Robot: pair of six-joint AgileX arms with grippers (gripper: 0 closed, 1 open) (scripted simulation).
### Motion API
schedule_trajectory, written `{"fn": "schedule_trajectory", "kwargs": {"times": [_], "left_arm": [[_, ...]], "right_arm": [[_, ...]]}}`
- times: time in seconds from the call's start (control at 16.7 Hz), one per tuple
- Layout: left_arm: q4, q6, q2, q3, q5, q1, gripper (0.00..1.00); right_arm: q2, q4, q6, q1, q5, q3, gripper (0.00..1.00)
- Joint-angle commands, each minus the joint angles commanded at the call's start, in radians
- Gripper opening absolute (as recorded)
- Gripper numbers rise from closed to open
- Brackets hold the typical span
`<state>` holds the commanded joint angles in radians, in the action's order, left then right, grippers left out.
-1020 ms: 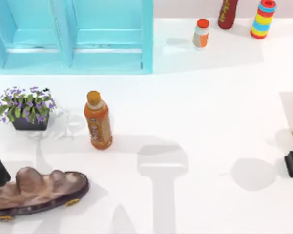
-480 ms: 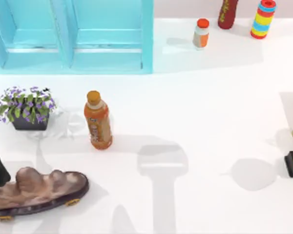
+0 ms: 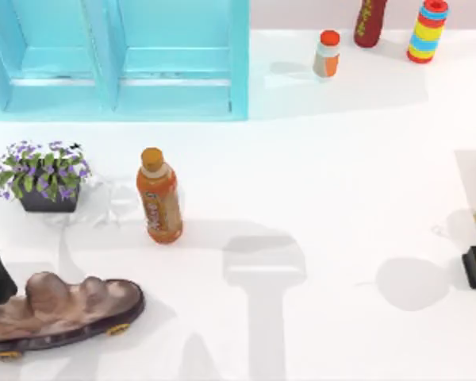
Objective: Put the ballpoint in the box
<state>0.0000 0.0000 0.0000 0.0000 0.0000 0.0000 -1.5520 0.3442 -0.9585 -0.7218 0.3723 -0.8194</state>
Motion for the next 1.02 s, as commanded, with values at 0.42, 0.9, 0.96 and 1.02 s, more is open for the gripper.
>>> {"fn": "schedule_trajectory", "kwargs": {"times": [0.42,0.9,0.96,1.02], "left_arm": [[0.0,0.0,0.0,0.0,0.0,0.0,1.0],[0.0,0.0,0.0,0.0,0.0,0.0,1.0],[0.0,0.0,0.0,0.0,0.0,0.0,1.0],[0.0,0.0,0.0,0.0,0.0,0.0,1.0]], "right_arm": [[0.0,-0.021,-0.006,-0.004,0.006,0.006,0.15],[0.0,-0.021,-0.006,-0.004,0.006,0.006,0.75],[0.0,-0.021,-0.006,-0.004,0.006,0.006,0.83],[0.0,-0.021,-0.006,-0.004,0.006,0.006,0.9]]}}
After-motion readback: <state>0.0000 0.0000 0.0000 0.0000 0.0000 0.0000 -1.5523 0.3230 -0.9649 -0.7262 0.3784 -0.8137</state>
